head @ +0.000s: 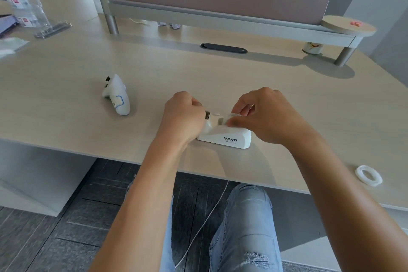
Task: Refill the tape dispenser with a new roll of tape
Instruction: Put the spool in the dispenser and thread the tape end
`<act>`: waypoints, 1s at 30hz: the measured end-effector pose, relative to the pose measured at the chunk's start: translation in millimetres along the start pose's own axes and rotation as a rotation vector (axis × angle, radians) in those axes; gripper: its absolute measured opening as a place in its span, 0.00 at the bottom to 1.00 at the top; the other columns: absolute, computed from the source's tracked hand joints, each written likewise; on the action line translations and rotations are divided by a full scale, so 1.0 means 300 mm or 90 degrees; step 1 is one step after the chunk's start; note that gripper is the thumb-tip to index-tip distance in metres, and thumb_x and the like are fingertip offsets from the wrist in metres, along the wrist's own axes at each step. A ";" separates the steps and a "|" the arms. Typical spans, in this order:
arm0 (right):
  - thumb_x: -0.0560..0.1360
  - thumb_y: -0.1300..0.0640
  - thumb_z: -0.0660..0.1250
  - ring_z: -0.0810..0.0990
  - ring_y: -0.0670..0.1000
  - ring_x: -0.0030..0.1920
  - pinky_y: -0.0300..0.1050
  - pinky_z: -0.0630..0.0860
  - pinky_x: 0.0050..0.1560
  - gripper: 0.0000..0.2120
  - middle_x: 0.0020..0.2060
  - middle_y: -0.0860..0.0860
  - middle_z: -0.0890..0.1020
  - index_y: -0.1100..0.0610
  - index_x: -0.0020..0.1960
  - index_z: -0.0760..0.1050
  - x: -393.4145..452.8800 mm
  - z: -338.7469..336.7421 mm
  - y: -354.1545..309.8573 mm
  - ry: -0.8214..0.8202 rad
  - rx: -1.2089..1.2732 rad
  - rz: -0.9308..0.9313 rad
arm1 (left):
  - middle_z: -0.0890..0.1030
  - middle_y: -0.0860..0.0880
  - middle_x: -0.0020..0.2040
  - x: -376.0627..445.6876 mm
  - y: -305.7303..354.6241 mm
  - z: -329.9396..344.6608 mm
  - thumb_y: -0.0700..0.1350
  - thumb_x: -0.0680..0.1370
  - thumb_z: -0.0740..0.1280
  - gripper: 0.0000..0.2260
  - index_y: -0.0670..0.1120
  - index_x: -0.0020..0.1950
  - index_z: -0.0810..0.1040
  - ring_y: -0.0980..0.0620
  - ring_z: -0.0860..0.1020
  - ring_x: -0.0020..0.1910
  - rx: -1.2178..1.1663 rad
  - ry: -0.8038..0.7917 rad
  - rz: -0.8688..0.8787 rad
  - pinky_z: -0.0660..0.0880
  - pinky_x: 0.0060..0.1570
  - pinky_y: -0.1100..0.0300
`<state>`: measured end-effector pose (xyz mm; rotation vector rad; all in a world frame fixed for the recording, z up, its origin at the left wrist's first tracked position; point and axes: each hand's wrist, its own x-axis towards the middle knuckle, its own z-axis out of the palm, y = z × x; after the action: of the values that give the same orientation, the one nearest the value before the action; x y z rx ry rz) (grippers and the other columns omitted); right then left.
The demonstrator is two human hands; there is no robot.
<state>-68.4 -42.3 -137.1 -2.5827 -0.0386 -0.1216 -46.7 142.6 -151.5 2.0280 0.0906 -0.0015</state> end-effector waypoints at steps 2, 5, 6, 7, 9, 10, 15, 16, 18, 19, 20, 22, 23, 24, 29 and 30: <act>0.70 0.47 0.80 0.84 0.48 0.44 0.40 0.75 0.41 0.10 0.39 0.45 0.85 0.51 0.47 0.87 0.002 0.000 0.002 0.000 0.007 -0.001 | 0.85 0.36 0.51 0.003 -0.004 -0.002 0.39 0.75 0.56 0.14 0.34 0.49 0.79 0.34 0.84 0.51 -0.007 -0.007 -0.006 0.83 0.50 0.41; 0.70 0.47 0.80 0.84 0.48 0.44 0.39 0.77 0.40 0.10 0.39 0.45 0.85 0.51 0.47 0.87 0.004 0.001 0.004 -0.001 0.008 -0.008 | 0.85 0.34 0.52 0.014 -0.019 0.002 0.40 0.73 0.57 0.15 0.32 0.49 0.79 0.38 0.82 0.42 -0.027 -0.003 -0.005 0.80 0.44 0.46; 0.70 0.47 0.80 0.85 0.49 0.44 0.39 0.77 0.41 0.10 0.39 0.46 0.86 0.52 0.47 0.87 0.006 0.001 0.005 -0.002 0.008 -0.009 | 0.85 0.34 0.51 0.017 -0.024 0.004 0.40 0.73 0.57 0.15 0.32 0.49 0.79 0.39 0.81 0.42 -0.035 -0.003 -0.007 0.82 0.47 0.44; 0.70 0.47 0.80 0.85 0.49 0.44 0.40 0.78 0.41 0.10 0.39 0.46 0.86 0.52 0.47 0.87 0.007 0.000 0.005 -0.003 0.007 -0.011 | 0.86 0.37 0.50 0.021 -0.027 0.006 0.40 0.74 0.57 0.14 0.34 0.47 0.79 0.38 0.82 0.43 -0.039 -0.005 -0.010 0.82 0.48 0.43; 0.71 0.47 0.80 0.85 0.49 0.44 0.38 0.78 0.40 0.11 0.40 0.47 0.86 0.52 0.48 0.88 0.008 -0.003 0.005 -0.007 0.002 -0.017 | 0.84 0.43 0.45 0.025 -0.032 0.009 0.42 0.72 0.57 0.11 0.41 0.42 0.78 0.42 0.78 0.40 -0.045 -0.012 -0.015 0.78 0.44 0.49; 0.71 0.47 0.80 0.85 0.48 0.44 0.36 0.76 0.40 0.11 0.40 0.47 0.86 0.52 0.49 0.88 0.008 -0.004 0.005 -0.008 -0.001 -0.021 | 0.81 0.44 0.43 0.025 -0.031 0.009 0.43 0.71 0.57 0.10 0.44 0.42 0.77 0.46 0.76 0.39 -0.052 -0.018 -0.019 0.75 0.43 0.51; 0.71 0.47 0.80 0.84 0.48 0.44 0.38 0.78 0.40 0.10 0.39 0.47 0.86 0.52 0.47 0.87 -0.004 -0.003 0.004 0.008 0.012 -0.027 | 0.75 0.47 0.41 0.032 -0.038 0.002 0.43 0.67 0.56 0.09 0.50 0.43 0.74 0.51 0.72 0.41 -0.060 -0.045 -0.033 0.68 0.44 0.52; 0.71 0.46 0.79 0.83 0.47 0.43 0.38 0.78 0.41 0.10 0.40 0.46 0.85 0.51 0.47 0.87 -0.010 0.002 0.004 0.018 0.007 -0.033 | 0.75 0.47 0.41 0.034 -0.039 -0.001 0.42 0.67 0.56 0.10 0.49 0.43 0.74 0.50 0.74 0.41 -0.064 -0.043 -0.036 0.70 0.44 0.51; 0.72 0.46 0.78 0.81 0.44 0.42 0.36 0.75 0.41 0.10 0.40 0.44 0.84 0.51 0.48 0.87 -0.025 0.018 0.004 0.043 -0.008 -0.046 | 0.77 0.44 0.41 0.036 -0.039 -0.008 0.41 0.69 0.57 0.09 0.46 0.43 0.76 0.46 0.79 0.40 -0.089 -0.040 -0.055 0.78 0.49 0.46; 0.72 0.47 0.78 0.80 0.43 0.42 0.35 0.74 0.41 0.09 0.41 0.44 0.83 0.51 0.49 0.87 -0.033 0.026 0.005 0.056 -0.010 -0.051 | 0.79 0.43 0.41 0.036 -0.040 -0.011 0.40 0.72 0.58 0.07 0.44 0.41 0.76 0.43 0.84 0.42 -0.101 -0.040 -0.065 0.81 0.54 0.42; 0.73 0.48 0.77 0.80 0.42 0.42 0.34 0.73 0.41 0.09 0.41 0.44 0.83 0.51 0.49 0.87 -0.038 0.032 0.006 0.067 -0.007 -0.053 | 0.80 0.42 0.41 0.039 -0.043 -0.012 0.38 0.75 0.59 0.08 0.42 0.40 0.76 0.40 0.86 0.46 -0.112 -0.040 -0.074 0.81 0.58 0.40; 0.73 0.48 0.78 0.80 0.42 0.42 0.32 0.72 0.42 0.09 0.42 0.44 0.83 0.52 0.50 0.87 -0.044 0.041 0.009 0.084 -0.006 -0.056 | 0.80 0.42 0.41 0.046 -0.051 -0.016 0.34 0.79 0.58 0.12 0.43 0.37 0.74 0.35 0.87 0.50 -0.128 -0.032 -0.077 0.81 0.60 0.37; 0.73 0.49 0.78 0.80 0.42 0.42 0.32 0.72 0.42 0.09 0.42 0.44 0.83 0.52 0.50 0.87 -0.045 0.042 0.010 0.088 -0.007 -0.055 | 0.79 0.42 0.40 0.047 -0.055 -0.018 0.33 0.79 0.57 0.13 0.43 0.36 0.73 0.34 0.87 0.50 -0.138 -0.029 -0.076 0.81 0.59 0.37; 0.73 0.49 0.78 0.80 0.41 0.41 0.31 0.71 0.41 0.09 0.41 0.43 0.82 0.52 0.50 0.87 -0.045 0.040 0.011 0.088 -0.005 -0.051 | 0.79 0.42 0.40 0.048 -0.061 -0.020 0.33 0.80 0.57 0.14 0.43 0.36 0.72 0.35 0.87 0.48 -0.150 -0.029 -0.077 0.81 0.59 0.37; 0.73 0.50 0.78 0.81 0.42 0.42 0.31 0.72 0.42 0.08 0.41 0.44 0.84 0.52 0.49 0.88 -0.035 0.024 0.013 0.060 0.003 -0.045 | 0.78 0.38 0.52 0.052 -0.072 -0.031 0.33 0.84 0.55 0.11 0.40 0.44 0.72 0.44 0.84 0.39 -0.238 -0.042 -0.116 0.84 0.43 0.55; 0.73 0.50 0.79 0.81 0.42 0.43 0.30 0.73 0.41 0.08 0.42 0.44 0.85 0.53 0.49 0.88 -0.032 0.020 0.013 0.055 0.002 -0.044 | 0.77 0.38 0.52 0.053 -0.071 -0.033 0.34 0.84 0.56 0.10 0.40 0.44 0.72 0.45 0.84 0.38 -0.245 -0.043 -0.120 0.84 0.40 0.57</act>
<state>-77.4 -42.5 -145.3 -2.5702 -0.0967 -0.2587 -32.5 161.9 -166.8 1.6278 0.2225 -0.1600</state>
